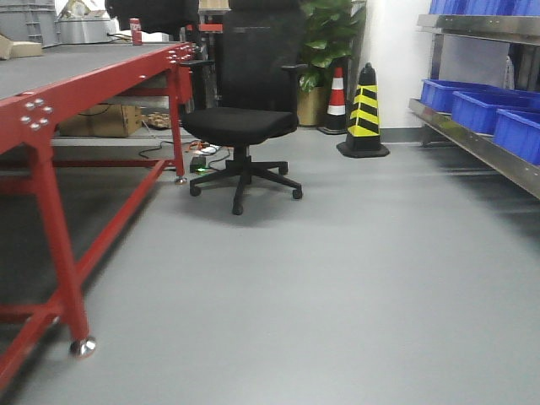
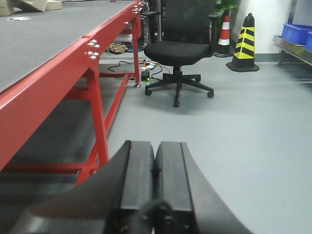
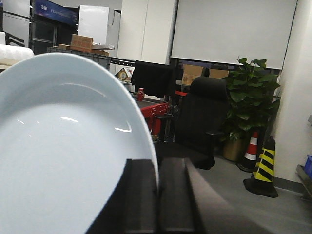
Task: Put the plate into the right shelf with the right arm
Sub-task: 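Hold the plate in the right gripper while the base turns away, then carry the plate in the right gripper toward the steel shelf rack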
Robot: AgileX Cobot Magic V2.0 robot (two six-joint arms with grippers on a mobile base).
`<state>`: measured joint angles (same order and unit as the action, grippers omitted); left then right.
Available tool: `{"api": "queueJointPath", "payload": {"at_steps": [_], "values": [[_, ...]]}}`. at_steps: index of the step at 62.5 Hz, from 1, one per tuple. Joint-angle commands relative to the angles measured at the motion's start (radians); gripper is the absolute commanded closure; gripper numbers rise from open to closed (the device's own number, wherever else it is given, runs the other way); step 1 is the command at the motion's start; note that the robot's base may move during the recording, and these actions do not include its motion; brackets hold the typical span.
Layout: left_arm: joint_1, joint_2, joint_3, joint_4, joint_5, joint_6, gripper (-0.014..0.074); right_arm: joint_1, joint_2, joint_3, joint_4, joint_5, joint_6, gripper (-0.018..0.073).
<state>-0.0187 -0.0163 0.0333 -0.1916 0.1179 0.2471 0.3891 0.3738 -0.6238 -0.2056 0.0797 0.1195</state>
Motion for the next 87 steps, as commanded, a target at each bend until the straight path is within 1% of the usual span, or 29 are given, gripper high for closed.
{"api": "queueJointPath", "payload": {"at_steps": [1,87], "values": [[-0.004,-0.011,0.008,-0.009,-0.085,-0.003,0.0643,-0.001,0.006,-0.028,-0.006,-0.087,-0.005,0.0531],[-0.004,-0.011,0.008,-0.009,-0.085,-0.003,0.0643,-0.001,0.008,-0.028,-0.006,-0.085,-0.005,0.0531]]}}
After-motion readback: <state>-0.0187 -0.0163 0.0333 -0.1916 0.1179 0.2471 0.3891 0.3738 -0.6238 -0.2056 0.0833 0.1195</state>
